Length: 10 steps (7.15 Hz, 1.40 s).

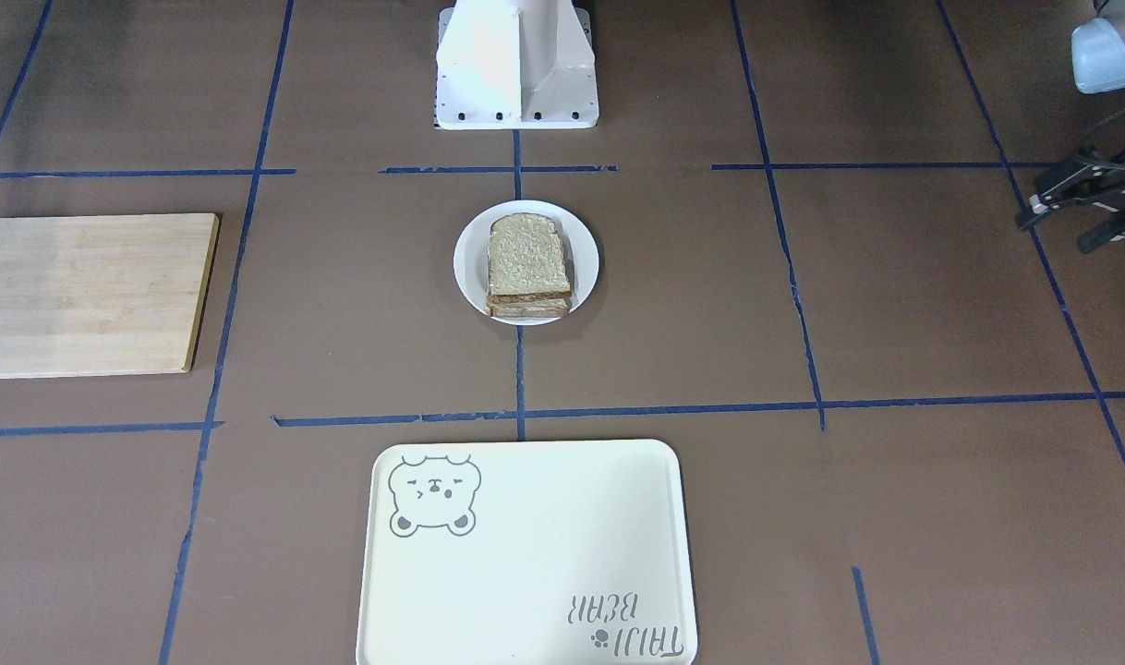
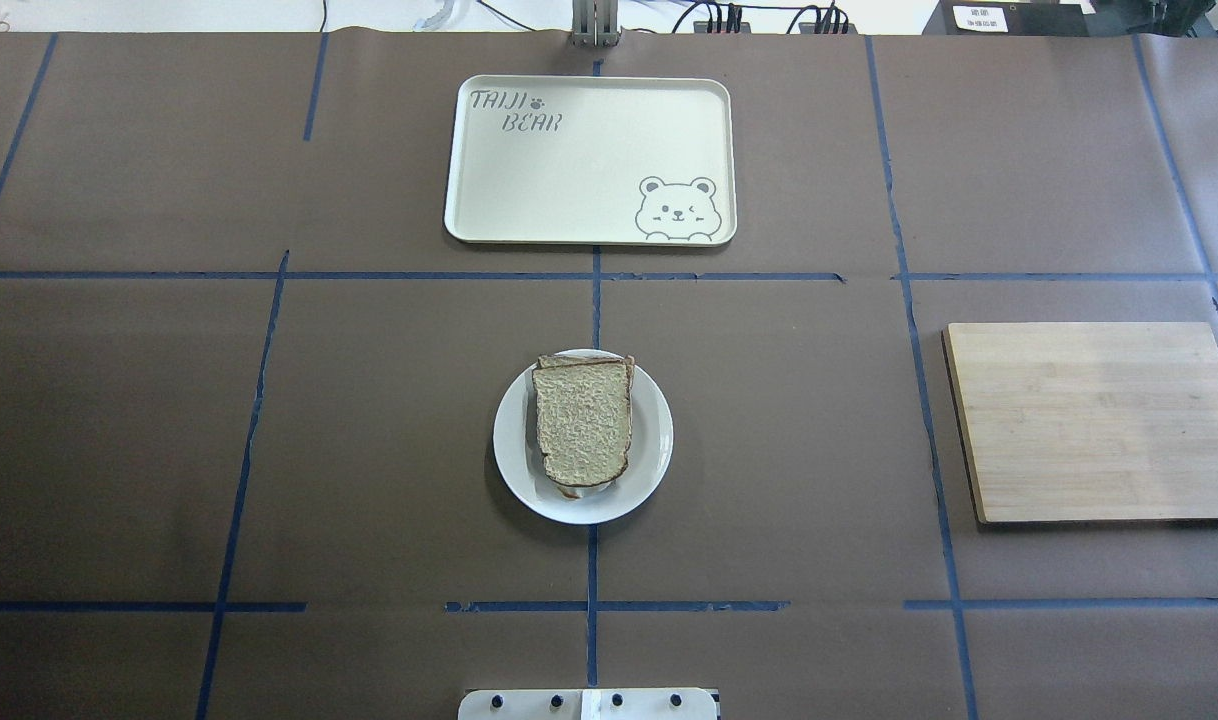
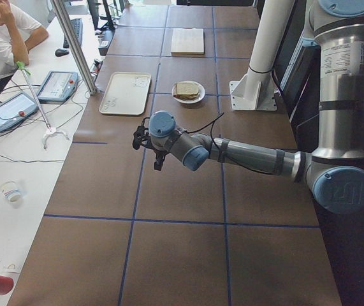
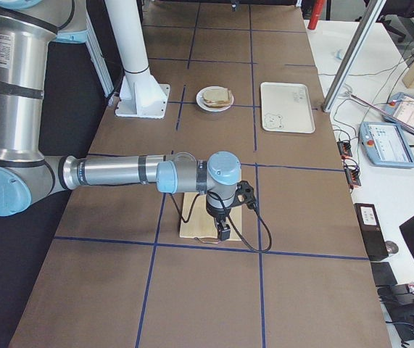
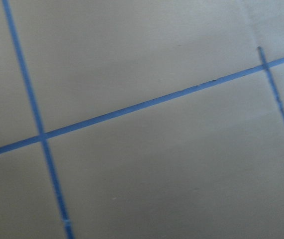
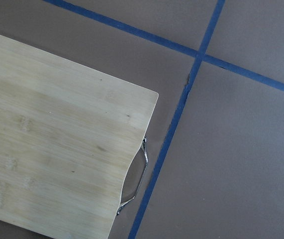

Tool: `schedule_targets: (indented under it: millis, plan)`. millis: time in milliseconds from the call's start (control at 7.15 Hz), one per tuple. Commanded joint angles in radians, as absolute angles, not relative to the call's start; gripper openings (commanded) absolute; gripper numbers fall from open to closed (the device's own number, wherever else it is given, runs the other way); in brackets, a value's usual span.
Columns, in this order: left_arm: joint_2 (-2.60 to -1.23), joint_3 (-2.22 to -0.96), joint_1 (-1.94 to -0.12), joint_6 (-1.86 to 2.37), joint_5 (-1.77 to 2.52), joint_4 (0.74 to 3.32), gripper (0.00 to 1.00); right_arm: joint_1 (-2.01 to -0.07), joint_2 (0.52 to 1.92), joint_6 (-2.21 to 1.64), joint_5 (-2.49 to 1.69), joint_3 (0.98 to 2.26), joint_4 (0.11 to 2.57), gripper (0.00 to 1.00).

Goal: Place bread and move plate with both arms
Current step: 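Reach the left gripper toward the rim of the white plate, then grip the plate rim nearest the left gripper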

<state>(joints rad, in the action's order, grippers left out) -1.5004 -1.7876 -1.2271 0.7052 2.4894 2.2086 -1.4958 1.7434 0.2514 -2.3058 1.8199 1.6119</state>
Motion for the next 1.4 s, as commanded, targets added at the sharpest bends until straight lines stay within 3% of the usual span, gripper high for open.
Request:
schedule_targets:
  millis: [0, 699, 1119, 1259]
  plan:
    - [-1.557, -1.781, -0.933, 1.290, 2.261, 2.558, 1.00, -1.499, 1.747, 0.229, -2.307, 1.819, 1.611, 1.00]
    - [-1.748, -1.761, -0.412, 1.721, 1.668, 2.745, 1.00, -1.499, 1.749, 0.224, -2.307, 1.819, 1.611, 1.00]
    - [-1.888, -1.521, -0.287, 1.808, 1.476, 3.008, 0.98, -1.499, 1.749, 0.221, -2.307, 1.819, 1.611, 1.00]
    - [-1.890, -1.510, -0.287, 1.810, 1.476, 3.008, 0.94, -1.499, 1.749, 0.221, -2.307, 1.819, 1.611, 1.00]
